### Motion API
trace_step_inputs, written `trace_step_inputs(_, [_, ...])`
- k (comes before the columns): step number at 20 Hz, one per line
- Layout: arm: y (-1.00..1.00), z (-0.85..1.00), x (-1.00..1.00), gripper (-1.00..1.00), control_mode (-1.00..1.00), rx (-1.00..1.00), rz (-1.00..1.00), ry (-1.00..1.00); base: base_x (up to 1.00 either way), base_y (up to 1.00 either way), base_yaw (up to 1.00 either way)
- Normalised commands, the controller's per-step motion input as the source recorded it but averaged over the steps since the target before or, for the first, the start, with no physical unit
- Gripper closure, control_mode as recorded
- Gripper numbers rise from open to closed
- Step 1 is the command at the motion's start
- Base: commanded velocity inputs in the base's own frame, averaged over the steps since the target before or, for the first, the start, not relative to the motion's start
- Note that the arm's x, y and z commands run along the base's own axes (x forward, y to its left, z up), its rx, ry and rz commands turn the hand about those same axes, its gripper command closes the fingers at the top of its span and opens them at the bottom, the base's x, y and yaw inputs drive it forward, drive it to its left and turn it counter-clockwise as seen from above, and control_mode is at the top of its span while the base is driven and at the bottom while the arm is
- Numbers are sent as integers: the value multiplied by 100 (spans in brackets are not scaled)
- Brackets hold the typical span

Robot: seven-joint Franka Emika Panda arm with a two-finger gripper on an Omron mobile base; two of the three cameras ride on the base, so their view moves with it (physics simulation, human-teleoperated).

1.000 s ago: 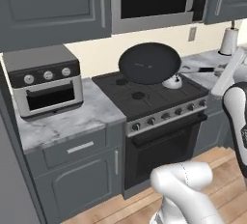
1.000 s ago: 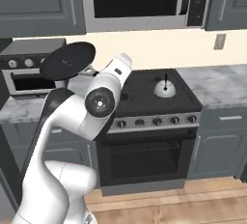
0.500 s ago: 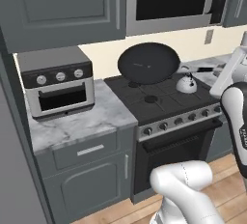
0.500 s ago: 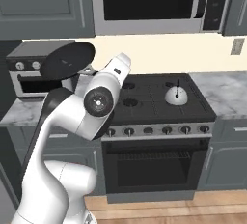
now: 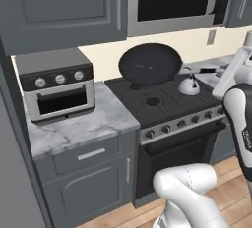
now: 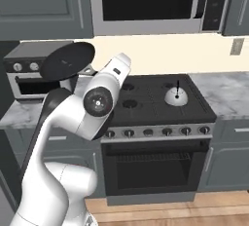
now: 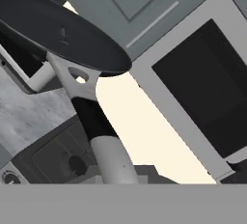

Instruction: Pick the pan from the cabinet and place it on the stove. Then turn on the stove burner for the pan.

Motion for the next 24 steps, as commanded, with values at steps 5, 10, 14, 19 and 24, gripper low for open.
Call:
trace_step_inputs(5, [0, 0, 0, 100, 100, 0, 0, 0, -1, 0, -25])
trace_step_inputs(10, [0, 0, 0, 100, 100, 0, 0, 0, -2, 11, -28])
trace_step_inputs(14, [0, 0, 0, 100, 100, 0, 0, 0, -5, 48, -25])
trace_step_inputs(19, [0, 0, 0, 100, 100, 0, 0, 0, 0, 48, -21])
trace_step_inputs(24, [0, 0, 0, 100, 100, 0, 0, 0, 12, 45, -13])
